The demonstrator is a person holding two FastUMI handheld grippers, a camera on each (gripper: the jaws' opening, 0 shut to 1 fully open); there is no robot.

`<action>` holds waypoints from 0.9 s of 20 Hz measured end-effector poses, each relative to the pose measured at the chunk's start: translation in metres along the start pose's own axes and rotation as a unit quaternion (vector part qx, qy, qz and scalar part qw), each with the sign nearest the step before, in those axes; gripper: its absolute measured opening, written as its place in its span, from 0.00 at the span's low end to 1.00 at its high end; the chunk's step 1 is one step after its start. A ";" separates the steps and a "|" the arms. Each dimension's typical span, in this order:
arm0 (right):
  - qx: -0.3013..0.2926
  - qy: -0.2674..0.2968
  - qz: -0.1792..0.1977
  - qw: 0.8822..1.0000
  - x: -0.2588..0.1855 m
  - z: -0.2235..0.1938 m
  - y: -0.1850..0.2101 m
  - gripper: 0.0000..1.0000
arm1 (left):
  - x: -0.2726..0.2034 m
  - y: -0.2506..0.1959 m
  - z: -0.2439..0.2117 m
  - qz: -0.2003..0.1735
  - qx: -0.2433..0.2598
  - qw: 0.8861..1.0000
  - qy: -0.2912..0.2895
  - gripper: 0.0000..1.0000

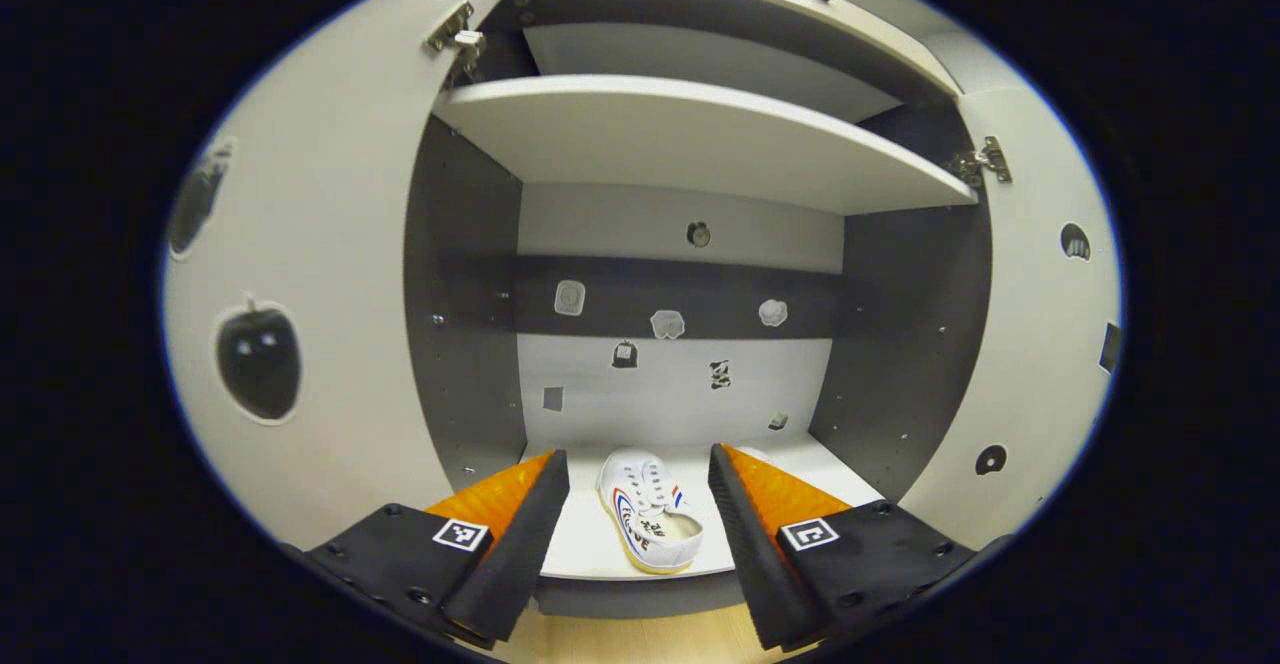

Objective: Grab one shoe with the right hand and put it into the shoe cabinet, grab the other shoe with the left hand and put it into the shoe cabinet; then close the right door with the right hand and the left door with the left hand.

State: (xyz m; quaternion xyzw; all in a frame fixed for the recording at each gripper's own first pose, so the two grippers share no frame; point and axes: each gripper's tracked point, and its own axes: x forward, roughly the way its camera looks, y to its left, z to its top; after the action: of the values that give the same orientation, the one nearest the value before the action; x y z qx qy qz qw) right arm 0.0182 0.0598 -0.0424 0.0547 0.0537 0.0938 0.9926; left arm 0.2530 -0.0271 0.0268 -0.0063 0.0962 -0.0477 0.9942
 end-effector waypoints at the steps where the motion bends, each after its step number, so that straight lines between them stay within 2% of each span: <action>1: -0.001 -0.001 -0.003 1.000 -0.006 0.001 -0.005 0.92 | -0.018 -0.003 0.006 0.000 0.002 1.000 -0.012 0.92; 2: -0.002 -0.002 -0.008 1.000 -0.013 0.002 -0.012 0.92 | -0.036 -0.006 0.012 0.000 0.003 1.000 -0.023 0.96; 6: 0.002 -0.006 -0.042 0.999 -0.035 0.006 -0.052 0.92 | -0.103 -0.012 0.026 0.006 0.020 0.998 -0.059 0.99; 8: -0.004 -0.012 -0.065 0.998 -0.046 0.011 -0.076 0.92 | -0.131 -0.017 0.027 0.001 0.019 0.997 -0.071 0.94; 9: -0.009 -0.015 -0.077 0.997 -0.052 0.013 -0.088 0.92 | -0.144 -0.020 0.025 -0.002 0.016 0.997 -0.076 0.99; 11: -0.016 -0.019 -0.100 0.995 -0.060 0.017 -0.112 0.92 | -0.163 -0.017 0.015 -0.003 0.012 0.997 -0.076 0.95; 16: -0.041 -0.031 -0.153 0.987 -0.068 0.027 -0.170 0.92 | -0.210 0.003 -0.001 0.022 0.021 0.995 -0.093 0.97; 18: -0.050 -0.037 -0.162 0.985 -0.060 0.031 -0.186 0.92 | -0.226 0.015 -0.009 0.037 0.027 0.994 -0.095 0.95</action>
State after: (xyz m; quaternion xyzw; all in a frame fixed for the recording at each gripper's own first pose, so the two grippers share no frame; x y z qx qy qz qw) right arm -0.0028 -0.1363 -0.0279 -0.0011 0.0200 -0.0681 0.9975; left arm 0.0316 0.0092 0.0609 0.0193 0.0000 -0.0130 0.9997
